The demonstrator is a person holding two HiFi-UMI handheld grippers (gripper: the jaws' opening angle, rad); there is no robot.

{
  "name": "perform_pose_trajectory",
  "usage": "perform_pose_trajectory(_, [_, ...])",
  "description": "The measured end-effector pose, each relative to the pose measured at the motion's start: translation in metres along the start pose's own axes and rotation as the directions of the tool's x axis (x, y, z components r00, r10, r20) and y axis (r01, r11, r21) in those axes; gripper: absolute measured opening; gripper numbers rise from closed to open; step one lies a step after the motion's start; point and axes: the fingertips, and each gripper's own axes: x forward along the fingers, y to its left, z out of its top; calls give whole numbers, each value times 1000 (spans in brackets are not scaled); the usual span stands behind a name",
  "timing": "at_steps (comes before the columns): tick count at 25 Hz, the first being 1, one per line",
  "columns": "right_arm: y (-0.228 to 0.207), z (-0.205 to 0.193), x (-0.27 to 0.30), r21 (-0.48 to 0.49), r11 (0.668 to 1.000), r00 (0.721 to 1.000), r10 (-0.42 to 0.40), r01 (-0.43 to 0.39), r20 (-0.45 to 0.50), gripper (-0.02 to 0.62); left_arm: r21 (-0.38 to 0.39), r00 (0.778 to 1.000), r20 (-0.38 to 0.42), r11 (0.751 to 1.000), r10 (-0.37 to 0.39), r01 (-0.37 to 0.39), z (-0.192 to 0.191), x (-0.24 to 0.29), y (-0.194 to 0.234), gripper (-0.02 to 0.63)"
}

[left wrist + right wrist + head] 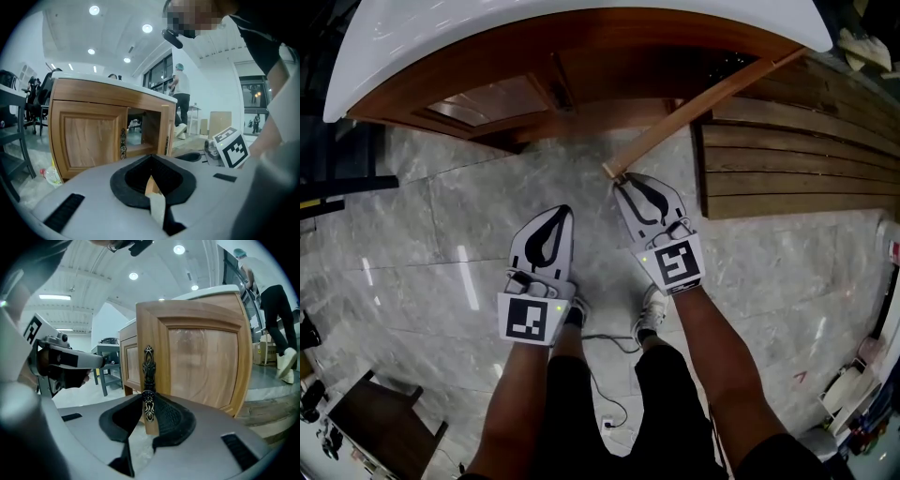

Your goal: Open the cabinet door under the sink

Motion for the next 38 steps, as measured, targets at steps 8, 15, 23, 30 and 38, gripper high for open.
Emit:
perform_pose_trajectory(8, [0,-12,-38,-62,993,995,101,-103,-22,91,10,999,-12,999,32,-32,-7,3,-22,23])
perform_pose_trajectory(15, [-5,-22,-70,-102,974,979,196,-200,-49,91,10,999,-11,999,34,-33,-10,13,-50,23])
perform_pose_trajectory(23, [-26,-41,-122,-169,945,956,262,-282,-130,92,18,999,-22,999,28,-28,-10,24,-86,23])
perform_pose_trajectory(30, [-49,-50,-155,-187,953,968,220,-240,-120,89,16,1000,-18,1000,13,-13,-7,35,-114,23])
perform_pose_trajectory(38, [-88,-54,-186,-161,984,995,67,-77,-69,74,16,1000,-26,1000,-15,16,-9,38,-126,23])
